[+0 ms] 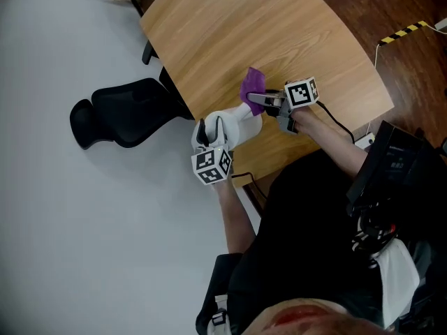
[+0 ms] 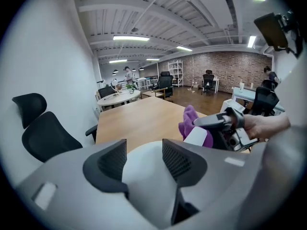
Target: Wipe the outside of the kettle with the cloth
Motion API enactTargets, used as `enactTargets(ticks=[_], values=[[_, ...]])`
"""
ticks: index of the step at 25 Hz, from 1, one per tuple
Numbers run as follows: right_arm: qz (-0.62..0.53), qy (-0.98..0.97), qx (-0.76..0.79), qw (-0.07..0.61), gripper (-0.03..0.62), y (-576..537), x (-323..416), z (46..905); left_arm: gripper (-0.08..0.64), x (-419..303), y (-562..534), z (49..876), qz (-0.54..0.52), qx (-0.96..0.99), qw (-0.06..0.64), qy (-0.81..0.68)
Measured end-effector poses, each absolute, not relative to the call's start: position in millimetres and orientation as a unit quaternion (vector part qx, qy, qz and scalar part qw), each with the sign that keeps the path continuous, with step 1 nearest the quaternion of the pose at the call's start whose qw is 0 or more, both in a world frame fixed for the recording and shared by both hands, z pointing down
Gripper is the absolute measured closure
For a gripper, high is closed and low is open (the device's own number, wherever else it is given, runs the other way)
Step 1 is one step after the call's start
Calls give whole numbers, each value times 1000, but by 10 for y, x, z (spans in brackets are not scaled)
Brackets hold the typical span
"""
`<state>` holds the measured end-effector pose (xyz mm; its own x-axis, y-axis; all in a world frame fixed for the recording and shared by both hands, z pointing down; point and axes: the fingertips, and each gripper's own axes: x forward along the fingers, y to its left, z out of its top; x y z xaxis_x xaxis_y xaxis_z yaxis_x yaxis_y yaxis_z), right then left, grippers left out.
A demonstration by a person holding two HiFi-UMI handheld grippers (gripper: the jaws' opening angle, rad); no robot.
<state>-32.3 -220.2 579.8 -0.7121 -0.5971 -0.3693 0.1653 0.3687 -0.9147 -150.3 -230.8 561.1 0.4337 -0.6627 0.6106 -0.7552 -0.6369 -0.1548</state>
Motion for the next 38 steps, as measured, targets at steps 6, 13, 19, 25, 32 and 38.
enactTargets(ticks=[6, 13, 19, 25, 32, 38], values=[[-615, 734, -198, 210, 528, -2212, -690, 6995, 463, -1504, -2240, 5523, 306, 870, 29, -384], [-663, 700, -208, 163, 529, -1810, -973, 7574, 444, -1450, -2146, 5472, 290, 928, -35, -233], [-638, 719, -197, 193, 529, -1701, -653, 7101, 436, -1473, -2250, 5224, 262, 905, 16, -336], [-563, 794, -86, 213, 529, -1611, -779, 6052, 396, -1521, -2165, 5473, 293, 872, 37, -391], [-597, 762, -89, 233, 529, -1382, -815, 6169, 374, -1217, -2207, 5385, 278, 916, -22, -288], [-537, 796, 13, 279, 531, -1304, -950, 5408, 389, -1271, -2199, 5425, 277, 909, -36, -308]])
